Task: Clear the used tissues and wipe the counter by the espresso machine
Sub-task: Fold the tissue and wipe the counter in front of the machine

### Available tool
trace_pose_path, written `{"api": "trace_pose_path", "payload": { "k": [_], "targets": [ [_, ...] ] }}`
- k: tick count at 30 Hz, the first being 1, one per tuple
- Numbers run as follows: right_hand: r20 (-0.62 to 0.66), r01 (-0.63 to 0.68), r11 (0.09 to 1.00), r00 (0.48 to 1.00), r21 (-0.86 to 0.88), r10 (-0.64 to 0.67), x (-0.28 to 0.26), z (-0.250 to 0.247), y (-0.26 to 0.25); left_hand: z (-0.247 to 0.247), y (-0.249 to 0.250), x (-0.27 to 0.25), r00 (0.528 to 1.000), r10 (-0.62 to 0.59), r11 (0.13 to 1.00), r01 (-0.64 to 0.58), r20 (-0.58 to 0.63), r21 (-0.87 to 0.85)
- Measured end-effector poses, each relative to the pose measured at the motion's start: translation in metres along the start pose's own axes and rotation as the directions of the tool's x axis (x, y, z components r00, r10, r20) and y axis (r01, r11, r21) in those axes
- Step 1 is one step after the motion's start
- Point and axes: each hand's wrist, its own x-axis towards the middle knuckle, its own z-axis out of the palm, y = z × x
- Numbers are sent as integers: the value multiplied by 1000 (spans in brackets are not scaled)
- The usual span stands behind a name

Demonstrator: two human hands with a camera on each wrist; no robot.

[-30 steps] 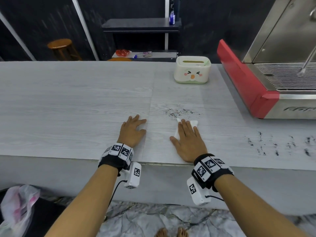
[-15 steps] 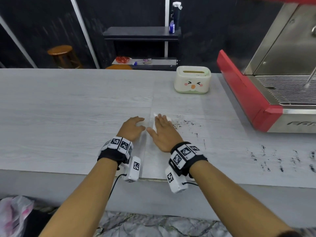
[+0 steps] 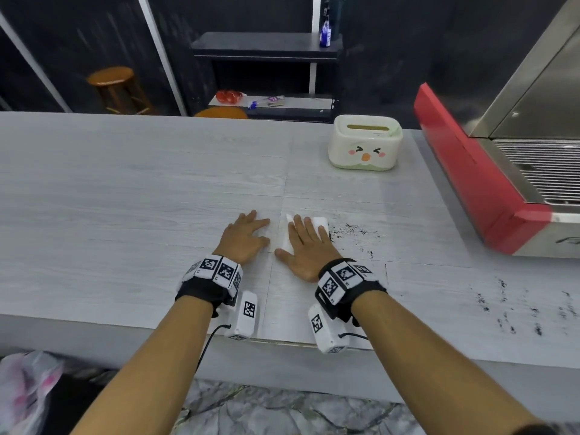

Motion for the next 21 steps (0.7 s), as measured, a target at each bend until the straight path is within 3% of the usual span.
{"api": "trace_pose_path", "payload": {
  "k": [15,21],
  "targets": [
    [25,-211,968,977,137,210,-65,-11,82,6,16,-3,1000,-5,1000,5,12,3],
    [-85,-84,984,991,159,98,-49,-34,53,3,22,11,1000,12,999,-12,2,-36]
  ]
}}
